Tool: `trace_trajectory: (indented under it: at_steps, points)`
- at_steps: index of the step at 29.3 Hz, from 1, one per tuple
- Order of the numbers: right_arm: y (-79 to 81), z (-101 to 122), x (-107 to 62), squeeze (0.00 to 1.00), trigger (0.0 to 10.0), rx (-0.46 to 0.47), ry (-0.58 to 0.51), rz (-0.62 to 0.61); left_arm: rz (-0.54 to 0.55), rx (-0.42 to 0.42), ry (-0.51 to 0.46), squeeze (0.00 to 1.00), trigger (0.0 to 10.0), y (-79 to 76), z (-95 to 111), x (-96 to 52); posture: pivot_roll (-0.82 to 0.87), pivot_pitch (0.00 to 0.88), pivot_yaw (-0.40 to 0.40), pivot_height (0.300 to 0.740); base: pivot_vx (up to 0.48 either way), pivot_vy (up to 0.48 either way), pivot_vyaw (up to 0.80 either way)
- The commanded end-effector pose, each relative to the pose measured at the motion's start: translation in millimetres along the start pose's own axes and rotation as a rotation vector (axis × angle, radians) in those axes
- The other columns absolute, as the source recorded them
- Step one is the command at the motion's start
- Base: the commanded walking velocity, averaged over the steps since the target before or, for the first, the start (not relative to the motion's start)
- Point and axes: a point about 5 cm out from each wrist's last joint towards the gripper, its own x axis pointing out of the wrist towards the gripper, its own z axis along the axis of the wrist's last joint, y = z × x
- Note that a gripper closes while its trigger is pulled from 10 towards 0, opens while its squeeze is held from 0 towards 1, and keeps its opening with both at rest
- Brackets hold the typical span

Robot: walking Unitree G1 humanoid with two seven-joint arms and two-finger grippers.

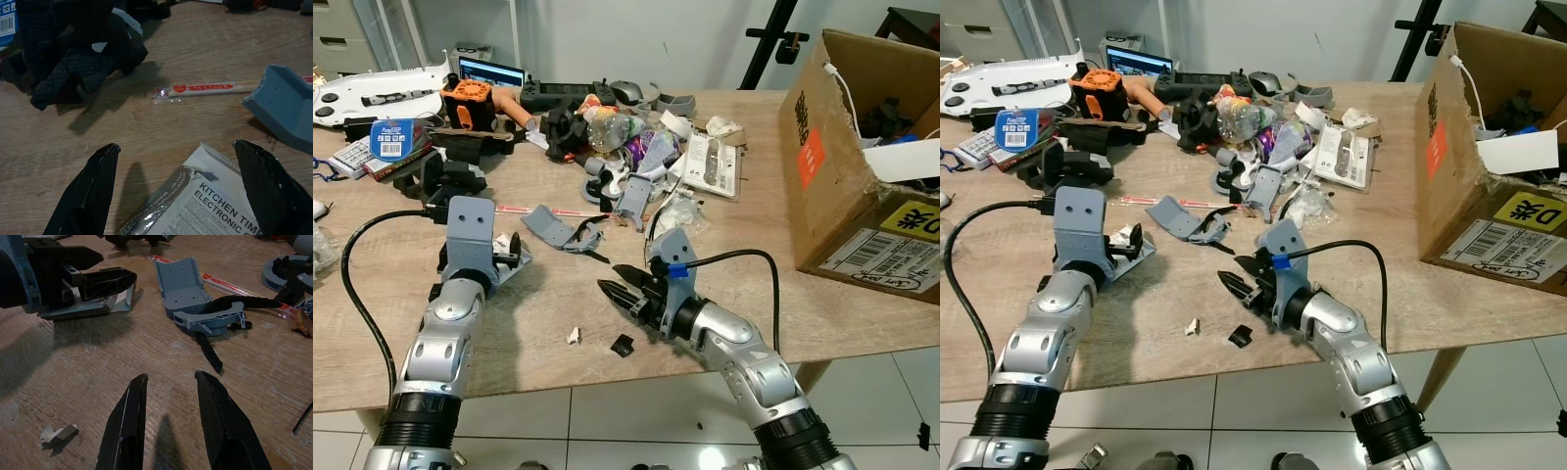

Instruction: Picking trash to rubbish bin

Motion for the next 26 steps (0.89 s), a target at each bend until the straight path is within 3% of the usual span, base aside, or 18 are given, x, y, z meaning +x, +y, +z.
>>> trace_trajectory:
  at_steps: [1, 4, 5, 6, 7, 26]
  points:
    - [3.2, -6, -2.2, 0.0, 10.0, -0.005, 0.029, 0.013, 0.025, 0.042, 0.069, 0.0, 10.0, 7.2, -12, -2.8, 0.02, 0.204, -0.053, 0.74, 0.0, 0.0, 0.0]
    - [3.5, -5, -2.7, 0.0, 10.0, 0.001, 0.026, 0.01, 0.007, 0.044, 0.118, 0.0, 10.0, 9.2, -18, -5.4, 0.02, 0.209, -0.051, 0.74, 0.0, 0.0, 0.0]
    - [2.7, -6, -2.3, 0.0, 10.0, 0.0, 0.028, 0.008, 0.0, 0.044, 0.138, 0.0, 1.7, 8.9, -21, -5.6, 0.03, 0.201, -0.051, 0.74, 0.0, 0.0, 0.0]
    - [2.0, -6, -2.0, 0.0, 10.0, -0.001, 0.03, 0.007, -0.003, 0.045, 0.149, 0.0, 1.7, 8.5, -22, -5.5, 0.03, 0.201, -0.051, 0.74, 0.0, 0.0, 0.0]
    - [1.6, -7, -1.6, 0.0, 10.0, -0.006, 0.036, 0.008, -0.02, 0.044, 0.167, 0.0, 0.0, 6.9, -25, -6.0, 0.03, 0.215, -0.051, 0.74, 0.0, 0.0, 0.0]
    - [4.0, -8, -2.9, 0.0, 10.0, -0.033, 0.056, 0.014, -0.046, -0.039, 0.203, 0.0, 0.0, 1.2, -26, -9.6, 0.02, 0.207, -0.05, 0.74, 0.0, 0.0, 0.0]
